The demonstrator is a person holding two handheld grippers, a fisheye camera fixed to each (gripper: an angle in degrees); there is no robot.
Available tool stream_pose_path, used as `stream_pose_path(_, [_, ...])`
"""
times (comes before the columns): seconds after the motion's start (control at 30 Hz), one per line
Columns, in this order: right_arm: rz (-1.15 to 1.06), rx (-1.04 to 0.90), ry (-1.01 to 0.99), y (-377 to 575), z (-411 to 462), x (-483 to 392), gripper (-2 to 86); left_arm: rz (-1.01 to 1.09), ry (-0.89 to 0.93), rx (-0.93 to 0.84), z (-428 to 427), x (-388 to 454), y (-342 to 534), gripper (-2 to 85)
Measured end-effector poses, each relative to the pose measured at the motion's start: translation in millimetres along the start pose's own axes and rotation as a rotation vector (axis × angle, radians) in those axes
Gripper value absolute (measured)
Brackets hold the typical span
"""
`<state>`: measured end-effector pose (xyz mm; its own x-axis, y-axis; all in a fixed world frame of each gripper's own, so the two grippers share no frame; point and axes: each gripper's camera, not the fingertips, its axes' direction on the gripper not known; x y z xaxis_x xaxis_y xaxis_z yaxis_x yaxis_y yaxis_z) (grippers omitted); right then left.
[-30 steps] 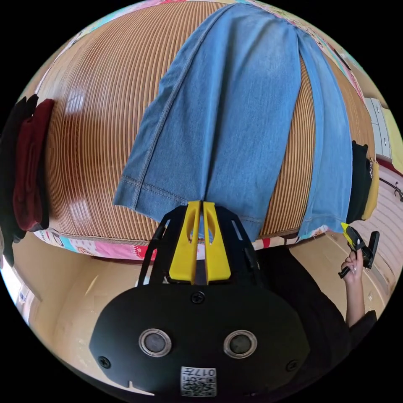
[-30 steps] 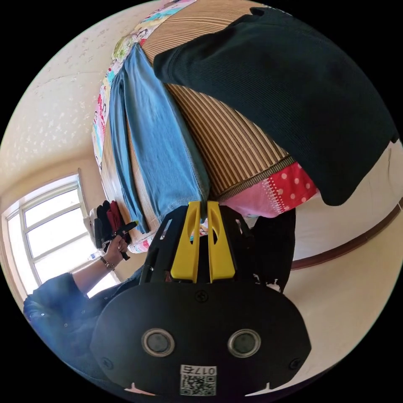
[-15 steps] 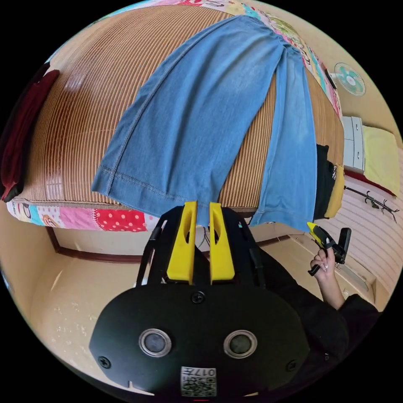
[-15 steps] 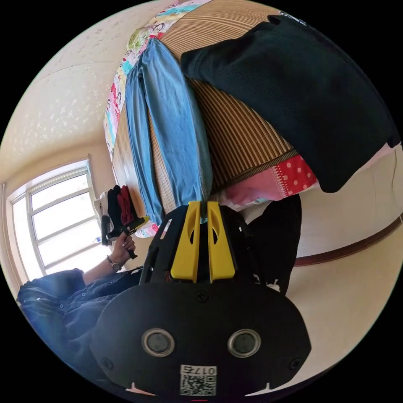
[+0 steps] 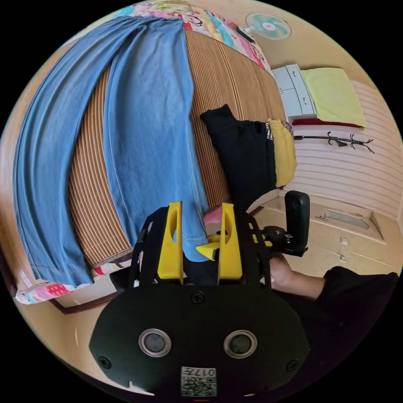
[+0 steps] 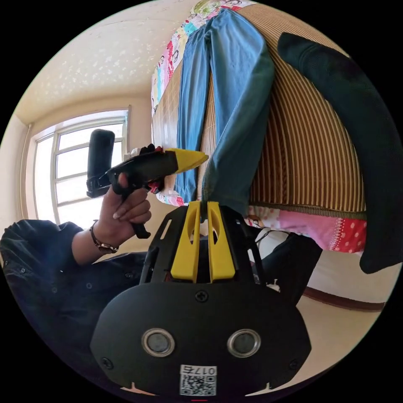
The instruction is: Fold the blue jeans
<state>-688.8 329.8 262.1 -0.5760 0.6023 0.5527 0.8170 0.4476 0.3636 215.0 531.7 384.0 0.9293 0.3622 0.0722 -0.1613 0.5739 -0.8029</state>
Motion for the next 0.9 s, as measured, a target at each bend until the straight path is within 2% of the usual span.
stream_pose_path(0.07, [-0.039,-0.028,-0.026,-1,-8,1,2.9,-0.004,-0.096,0.018,4,16,0,10.5])
stream_pose_path(0.17, [-0.102,-0.126,-0.024,-2,-17,3,3.0,-0.020,-0.107,0.050,3,28,7,2.9])
stream_pose_path(0.33, [-0.277,-0.311,-0.069,-3,-53,9,3.1,-0.089,-0.085,0.104,0,36,23,0.7])
stream_pose_path(0.47, [-0.382,-0.374,-0.093,-19,-105,26,3.2,-0.163,-0.051,0.147,-3,40,33,0.2])
stream_pose_path(0.57, [-0.373,-0.315,-0.104,-63,-158,48,3.7,-0.180,-0.042,0.166,-3,45,37,0.2])
stream_pose_path(0.73, [-0.225,-0.036,-0.146,-194,-240,101,7.9,-0.230,-0.006,0.191,-2,47,39,0.1])
stream_pose_path(0.9, [-0.049,0.160,-0.185,-303,-253,144,10.9,-0.293,0.025,0.219,-3,49,42,0.1])
